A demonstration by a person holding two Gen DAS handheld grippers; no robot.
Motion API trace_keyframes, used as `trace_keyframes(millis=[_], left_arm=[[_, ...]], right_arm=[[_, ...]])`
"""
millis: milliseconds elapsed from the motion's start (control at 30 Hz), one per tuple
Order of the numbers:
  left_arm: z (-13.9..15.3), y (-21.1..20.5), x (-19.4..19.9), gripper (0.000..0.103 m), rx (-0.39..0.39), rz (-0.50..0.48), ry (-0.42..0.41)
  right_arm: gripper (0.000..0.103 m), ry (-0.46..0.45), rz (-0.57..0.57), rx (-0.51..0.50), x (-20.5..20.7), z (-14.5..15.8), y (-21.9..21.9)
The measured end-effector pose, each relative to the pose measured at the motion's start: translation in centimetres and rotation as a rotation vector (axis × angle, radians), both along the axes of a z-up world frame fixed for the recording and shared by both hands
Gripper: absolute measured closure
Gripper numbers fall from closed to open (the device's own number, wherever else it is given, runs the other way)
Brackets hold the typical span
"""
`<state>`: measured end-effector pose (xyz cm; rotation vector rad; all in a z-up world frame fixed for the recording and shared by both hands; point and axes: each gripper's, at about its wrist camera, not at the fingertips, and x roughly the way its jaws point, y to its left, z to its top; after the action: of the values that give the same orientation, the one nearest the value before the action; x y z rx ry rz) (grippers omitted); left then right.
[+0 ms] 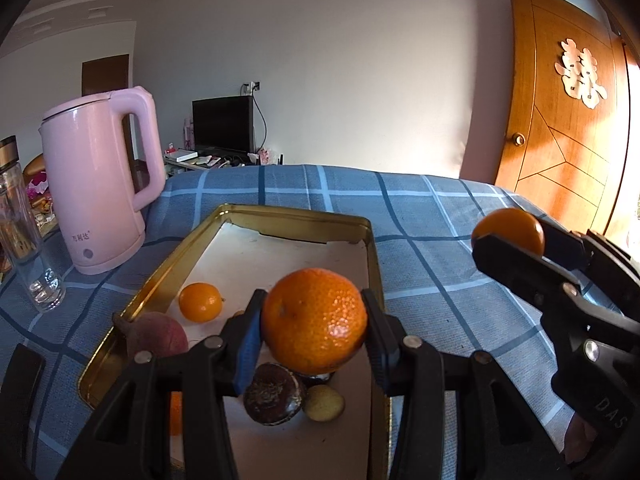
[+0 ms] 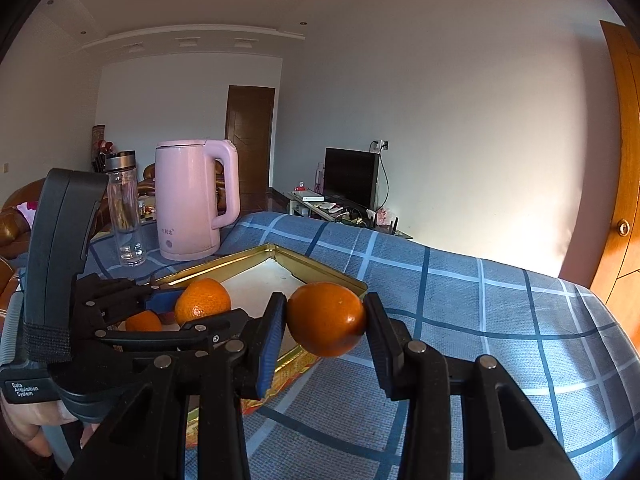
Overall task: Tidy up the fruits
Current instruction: 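Lower the mandarin into the tray with the left tool while the right tool releases its mandarin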
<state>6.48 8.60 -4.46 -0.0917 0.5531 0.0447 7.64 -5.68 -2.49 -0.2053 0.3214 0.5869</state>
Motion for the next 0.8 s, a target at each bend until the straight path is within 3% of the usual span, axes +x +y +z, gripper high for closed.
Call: trace_keyframes(millis=[800], left_arm=[[-0.6,5.3,-1.3,0.056,0.002,0.089,0.014]], right_arm=[[0.062,0.000,0.102,-0.046,-0.2,-0.1,5.5]])
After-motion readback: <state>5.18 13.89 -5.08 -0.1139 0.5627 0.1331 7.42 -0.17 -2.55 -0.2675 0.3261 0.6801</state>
